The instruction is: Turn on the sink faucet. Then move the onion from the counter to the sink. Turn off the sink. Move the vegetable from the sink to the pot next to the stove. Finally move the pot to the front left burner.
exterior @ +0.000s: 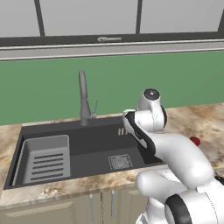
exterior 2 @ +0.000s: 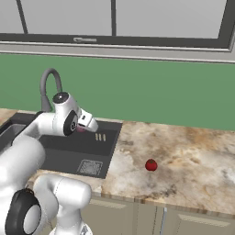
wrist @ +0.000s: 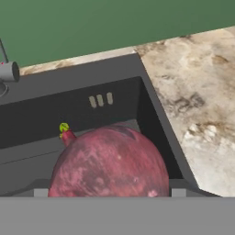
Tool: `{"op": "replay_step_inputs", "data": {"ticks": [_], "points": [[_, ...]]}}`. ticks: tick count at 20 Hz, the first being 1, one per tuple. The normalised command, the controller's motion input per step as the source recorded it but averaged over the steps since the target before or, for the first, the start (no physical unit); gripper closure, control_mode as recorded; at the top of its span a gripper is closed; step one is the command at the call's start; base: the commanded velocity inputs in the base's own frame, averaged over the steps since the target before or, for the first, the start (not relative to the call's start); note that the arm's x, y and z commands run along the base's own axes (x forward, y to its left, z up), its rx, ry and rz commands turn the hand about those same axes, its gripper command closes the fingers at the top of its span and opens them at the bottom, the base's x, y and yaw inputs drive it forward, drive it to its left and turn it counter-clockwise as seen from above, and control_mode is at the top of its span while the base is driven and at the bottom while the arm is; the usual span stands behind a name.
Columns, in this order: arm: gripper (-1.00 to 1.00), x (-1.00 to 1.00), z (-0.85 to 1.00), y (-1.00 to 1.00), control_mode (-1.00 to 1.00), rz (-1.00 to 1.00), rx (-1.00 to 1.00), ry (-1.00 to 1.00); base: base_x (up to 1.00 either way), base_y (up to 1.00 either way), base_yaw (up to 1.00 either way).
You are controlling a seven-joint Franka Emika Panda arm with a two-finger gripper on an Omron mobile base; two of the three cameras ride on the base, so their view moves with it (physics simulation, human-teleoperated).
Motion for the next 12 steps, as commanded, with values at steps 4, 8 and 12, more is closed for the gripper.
{"op": "replay_step_inputs", "data": {"ticks": [4,8,12], "points": [[1.0,-0.4,0.1,-0.06,-1.0,0.0,0.01,0.0,0.0,0.0,0.0],[1.0,-0.09,0.0,-0.05,-1.0,0.0,0.01,0.0,0.0,0.0,0.0],[1.0,-0.07,0.0,0.0,-1.0,0.0,0.0,-0.06,0.0,0.0,0.0]]}}
